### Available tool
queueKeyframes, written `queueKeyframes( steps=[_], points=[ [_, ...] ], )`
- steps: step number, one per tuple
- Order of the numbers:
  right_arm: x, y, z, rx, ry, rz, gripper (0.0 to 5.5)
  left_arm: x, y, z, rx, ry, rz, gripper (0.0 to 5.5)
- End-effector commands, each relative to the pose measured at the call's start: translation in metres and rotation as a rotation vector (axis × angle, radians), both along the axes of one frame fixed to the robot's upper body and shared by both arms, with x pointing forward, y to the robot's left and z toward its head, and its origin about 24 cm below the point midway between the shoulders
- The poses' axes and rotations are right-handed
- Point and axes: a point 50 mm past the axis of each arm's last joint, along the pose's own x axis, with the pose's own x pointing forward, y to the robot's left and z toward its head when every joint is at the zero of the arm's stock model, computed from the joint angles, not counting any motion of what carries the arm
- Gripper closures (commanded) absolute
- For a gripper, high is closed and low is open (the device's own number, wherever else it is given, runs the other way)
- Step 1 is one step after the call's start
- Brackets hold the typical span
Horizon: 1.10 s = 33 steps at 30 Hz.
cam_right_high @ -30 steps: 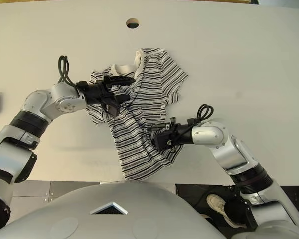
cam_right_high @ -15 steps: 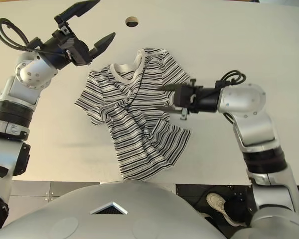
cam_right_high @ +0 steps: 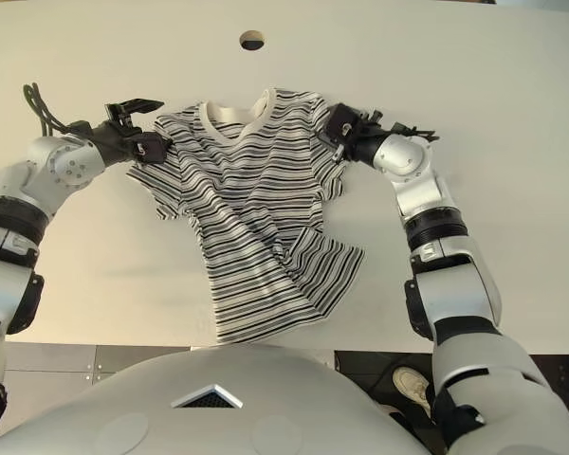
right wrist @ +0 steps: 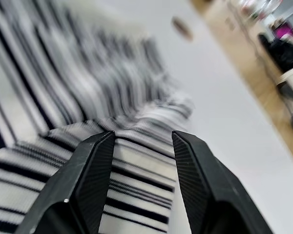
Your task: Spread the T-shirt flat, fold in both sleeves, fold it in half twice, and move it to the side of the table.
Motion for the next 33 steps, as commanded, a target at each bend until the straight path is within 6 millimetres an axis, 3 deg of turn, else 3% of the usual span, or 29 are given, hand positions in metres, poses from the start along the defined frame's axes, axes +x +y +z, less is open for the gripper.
queueKeyframes(
  steps=[1, 5, 10, 18, 21, 25, 28, 31, 33],
  points=[
    [-0.003, -0.02, -0.017, -0.11, 0.085, -0.054, 3.34, -0.011, 0.009, -0.032, 0.199, 0.074, 0.003, 2.07],
    [-0.008, -0.04, -0.021, -0.172, 0.107, -0.098, 3.34, -0.002, 0.008, -0.027, 0.261, -0.011, -0.021, 2.07],
    [-0.02, -0.073, -0.018, -0.208, 0.114, -0.118, 3.34, 0.01, -0.017, -0.014, 0.231, -0.201, -0.158, 2.07],
    [-0.022, -0.077, -0.008, -0.162, 0.064, -0.108, 3.34, 0.016, -0.046, 0.001, 0.197, -0.488, -0.357, 2.07],
    [-0.015, -0.072, 0.006, -0.133, -0.05, -0.106, 3.34, 0.025, -0.039, 0.017, 0.172, -0.605, -0.291, 2.07],
    [-0.004, -0.054, 0.053, 0.041, -0.336, -0.072, 3.34, 0.035, -0.017, 0.05, 0.048, -0.712, -0.141, 2.07],
    [-0.006, -0.047, 0.072, 0.109, -0.442, -0.045, 3.34, 0.034, -0.005, 0.068, -0.074, -0.732, -0.077, 2.07],
    [-0.011, -0.043, 0.085, 0.146, -0.504, -0.03, 3.34, 0.029, 0.003, 0.078, -0.273, -0.633, 0.004, 2.07],
    [-0.013, -0.041, 0.088, 0.155, -0.517, -0.026, 3.34, 0.024, 0.012, 0.067, -0.494, -0.392, 0.171, 2.07]
  ],
)
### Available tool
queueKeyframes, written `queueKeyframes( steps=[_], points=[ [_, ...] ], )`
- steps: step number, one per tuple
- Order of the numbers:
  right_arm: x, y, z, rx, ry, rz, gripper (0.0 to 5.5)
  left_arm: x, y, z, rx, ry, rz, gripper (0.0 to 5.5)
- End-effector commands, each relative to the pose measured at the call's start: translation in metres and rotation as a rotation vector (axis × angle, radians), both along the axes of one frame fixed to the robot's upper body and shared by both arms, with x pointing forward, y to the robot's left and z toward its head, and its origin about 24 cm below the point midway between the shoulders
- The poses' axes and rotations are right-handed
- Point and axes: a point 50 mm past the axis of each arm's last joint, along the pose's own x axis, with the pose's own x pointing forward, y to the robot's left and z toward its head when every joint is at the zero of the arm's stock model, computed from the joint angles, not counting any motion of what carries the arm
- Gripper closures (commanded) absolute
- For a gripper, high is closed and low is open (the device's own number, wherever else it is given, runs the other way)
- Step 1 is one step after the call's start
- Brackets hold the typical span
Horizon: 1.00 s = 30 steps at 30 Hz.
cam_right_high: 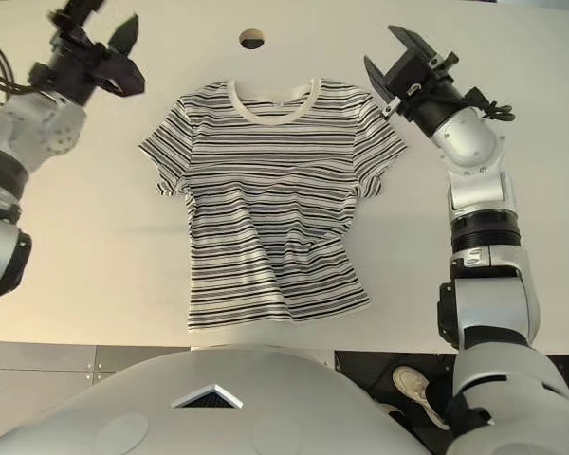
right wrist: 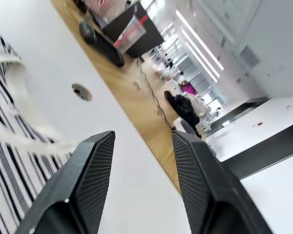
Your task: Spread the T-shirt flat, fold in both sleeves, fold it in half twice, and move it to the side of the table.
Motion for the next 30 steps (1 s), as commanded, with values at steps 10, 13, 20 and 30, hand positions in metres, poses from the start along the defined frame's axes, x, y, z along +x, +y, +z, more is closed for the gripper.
queueKeyframes(
  steps=[10, 13, 20, 30],
  points=[
    [-0.006, 0.004, 0.004, 0.026, -0.016, -0.001, 3.34, -0.055, 0.053, -0.077, -1.34, 1.188, 0.215, 2.07],
    [-0.006, 0.007, 0.002, 0.028, -0.01, 0.004, 3.34, -0.07, 0.057, -0.094, -1.435, 1.294, 0.314, 2.07],
    [-0.006, 0.014, -0.004, 0.02, 0.01, 0.017, 3.34, -0.102, 0.038, -0.12, -1.503, 1.569, 0.399, 2.07],
    [-0.008, 0.016, -0.007, 0.016, 0.015, 0.021, 3.34, -0.104, 0.026, -0.132, -1.45, 1.61, 0.446, 2.07]
  ],
)
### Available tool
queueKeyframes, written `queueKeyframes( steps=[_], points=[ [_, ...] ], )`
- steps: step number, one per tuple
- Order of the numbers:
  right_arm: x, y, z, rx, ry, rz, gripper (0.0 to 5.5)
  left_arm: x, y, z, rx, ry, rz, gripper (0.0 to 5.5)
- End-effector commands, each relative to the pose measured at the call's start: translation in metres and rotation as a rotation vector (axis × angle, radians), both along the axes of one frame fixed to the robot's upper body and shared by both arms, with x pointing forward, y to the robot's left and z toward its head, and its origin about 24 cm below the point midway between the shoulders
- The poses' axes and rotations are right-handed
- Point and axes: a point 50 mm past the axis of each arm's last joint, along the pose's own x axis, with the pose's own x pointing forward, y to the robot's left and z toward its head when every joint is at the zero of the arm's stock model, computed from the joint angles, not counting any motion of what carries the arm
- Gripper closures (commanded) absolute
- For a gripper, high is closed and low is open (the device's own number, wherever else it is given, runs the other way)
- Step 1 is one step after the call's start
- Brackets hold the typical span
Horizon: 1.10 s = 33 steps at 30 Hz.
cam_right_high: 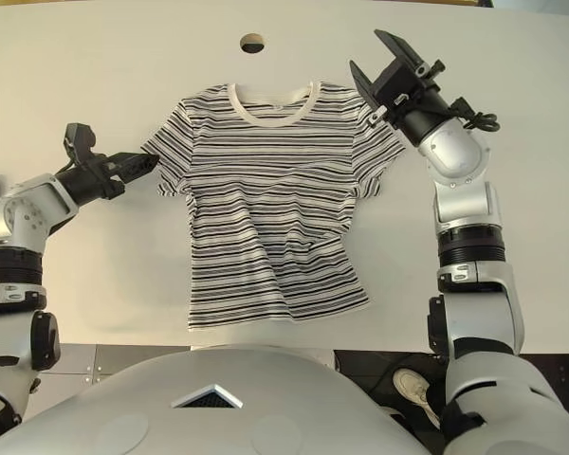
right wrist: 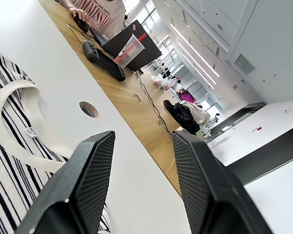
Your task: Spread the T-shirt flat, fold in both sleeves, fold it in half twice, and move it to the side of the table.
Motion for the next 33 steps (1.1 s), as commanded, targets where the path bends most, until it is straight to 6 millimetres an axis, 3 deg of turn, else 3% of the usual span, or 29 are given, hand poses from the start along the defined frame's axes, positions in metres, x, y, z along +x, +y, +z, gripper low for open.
queueKeyframes(
  steps=[1, 11, 22, 33],
  points=[
    [-0.002, 0.003, 0.001, -0.011, -0.004, 0.01, 3.34, -0.017, -0.008, -0.037, 0.043, 0.175, 0.018, 2.07],
    [-0.005, -0.001, -0.001, -0.026, 0.005, 0.004, 3.39, -0.01, -0.019, -0.046, 0.031, 0.173, 0.03, 3.61],
    [-0.005, -0.007, -0.004, -0.016, 0.023, -0.022, 3.39, -0.001, -0.019, -0.042, 0.056, 0.091, 0.055, 5.29],
    [-0.004, -0.008, -0.005, -0.017, 0.025, -0.029, 3.39, 0.005, -0.019, -0.037, 0.058, 0.046, 0.071, 5.37]
  ],
)
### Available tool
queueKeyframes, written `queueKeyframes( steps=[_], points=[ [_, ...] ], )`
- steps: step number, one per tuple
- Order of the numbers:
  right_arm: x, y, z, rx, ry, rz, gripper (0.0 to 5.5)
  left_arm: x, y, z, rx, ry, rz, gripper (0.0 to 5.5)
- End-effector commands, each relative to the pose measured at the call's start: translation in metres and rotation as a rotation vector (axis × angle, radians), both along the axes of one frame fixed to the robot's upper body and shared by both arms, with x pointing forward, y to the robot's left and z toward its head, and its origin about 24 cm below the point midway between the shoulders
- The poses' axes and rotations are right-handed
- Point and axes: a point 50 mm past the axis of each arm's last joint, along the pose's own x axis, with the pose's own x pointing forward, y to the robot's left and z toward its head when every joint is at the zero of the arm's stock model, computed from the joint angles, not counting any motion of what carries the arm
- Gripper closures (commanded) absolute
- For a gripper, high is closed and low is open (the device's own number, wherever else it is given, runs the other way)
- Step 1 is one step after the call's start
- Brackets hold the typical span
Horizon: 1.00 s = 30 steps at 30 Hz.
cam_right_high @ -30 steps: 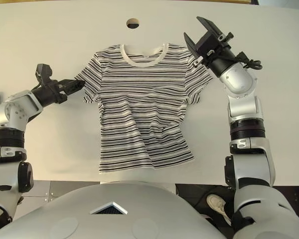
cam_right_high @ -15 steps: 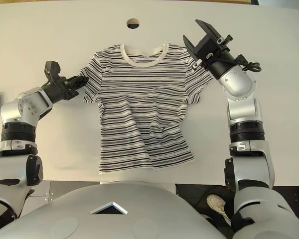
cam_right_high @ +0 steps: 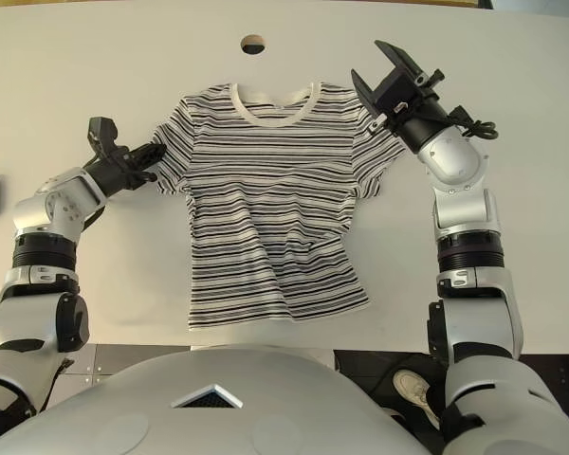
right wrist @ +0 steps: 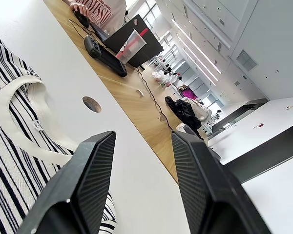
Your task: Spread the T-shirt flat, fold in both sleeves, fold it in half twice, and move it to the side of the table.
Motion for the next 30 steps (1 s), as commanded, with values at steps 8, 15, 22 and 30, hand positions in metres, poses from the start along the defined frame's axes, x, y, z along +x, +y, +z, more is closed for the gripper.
queueKeyframes(
  steps=[8, 15, 22, 30],
  points=[
    [-0.002, -0.009, -0.001, -0.012, 0.01, -0.029, 3.39, -0.001, -0.002, 0.026, 0.022, -0.058, 0.006, 5.37],
    [-0.004, -0.011, -0.008, 0.008, 0.026, -0.047, 3.39, -0.009, -0.041, 0.04, -0.037, -0.075, -0.1, 5.37],
    [-0.008, -0.018, -0.012, 0.013, 0.04, -0.068, 3.39, -0.01, -0.074, 0.047, -0.098, -0.085, -0.175, 5.37],
    [-0.009, -0.057, -0.021, 0.162, 0.251, -0.209, 3.39, -0.005, -0.095, 0.032, -0.14, -0.032, -0.165, 5.37]
  ],
)
